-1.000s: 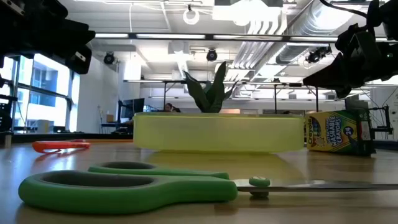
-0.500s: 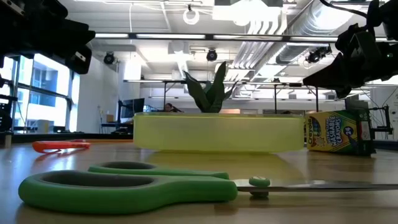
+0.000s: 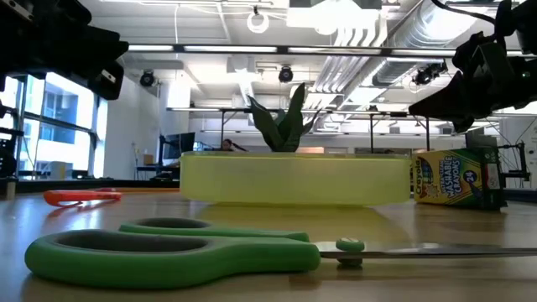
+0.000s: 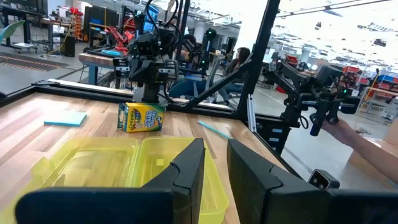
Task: Pack school essentials
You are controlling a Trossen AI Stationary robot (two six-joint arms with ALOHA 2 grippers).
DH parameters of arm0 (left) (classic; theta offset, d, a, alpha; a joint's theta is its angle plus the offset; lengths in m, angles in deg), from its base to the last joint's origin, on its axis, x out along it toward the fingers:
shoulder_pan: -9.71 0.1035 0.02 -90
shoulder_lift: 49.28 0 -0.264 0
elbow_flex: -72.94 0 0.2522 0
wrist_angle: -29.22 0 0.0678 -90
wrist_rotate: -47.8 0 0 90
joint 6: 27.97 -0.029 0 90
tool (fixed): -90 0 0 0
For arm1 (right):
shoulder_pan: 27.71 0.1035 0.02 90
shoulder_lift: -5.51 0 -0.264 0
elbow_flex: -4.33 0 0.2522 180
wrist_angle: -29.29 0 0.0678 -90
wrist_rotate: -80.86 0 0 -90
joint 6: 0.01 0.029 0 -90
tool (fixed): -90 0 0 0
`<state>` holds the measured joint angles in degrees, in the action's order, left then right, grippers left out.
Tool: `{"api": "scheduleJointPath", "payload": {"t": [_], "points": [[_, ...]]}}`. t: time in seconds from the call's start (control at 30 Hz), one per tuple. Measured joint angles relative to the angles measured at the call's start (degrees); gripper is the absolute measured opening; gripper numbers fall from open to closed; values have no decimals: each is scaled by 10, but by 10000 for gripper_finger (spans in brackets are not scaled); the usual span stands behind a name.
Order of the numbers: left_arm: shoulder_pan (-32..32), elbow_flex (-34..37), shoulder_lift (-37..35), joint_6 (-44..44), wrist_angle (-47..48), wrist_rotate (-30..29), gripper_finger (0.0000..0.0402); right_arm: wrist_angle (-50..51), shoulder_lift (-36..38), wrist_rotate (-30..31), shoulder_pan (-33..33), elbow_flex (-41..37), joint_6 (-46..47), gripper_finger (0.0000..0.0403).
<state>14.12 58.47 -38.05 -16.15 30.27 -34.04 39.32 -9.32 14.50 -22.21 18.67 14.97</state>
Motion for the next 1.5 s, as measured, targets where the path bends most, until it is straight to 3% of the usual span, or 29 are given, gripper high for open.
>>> {"api": "scheduleJointPath", "payload": {"t": [0.47,0.77,1.3,1.5], "points": [[0,0,0,0,-1,0,62,-2,0,0,0,0,4,0],[0,0,0,-15,-13,-1,62,-3,0,0,0,0,159,0],[0,0,0,-15,-13,-3,62,-46,0,4,0,3,161,0],[0,0,0,-15,-13,-5,62,-38,-2,-28,0,64,95,23]]}}
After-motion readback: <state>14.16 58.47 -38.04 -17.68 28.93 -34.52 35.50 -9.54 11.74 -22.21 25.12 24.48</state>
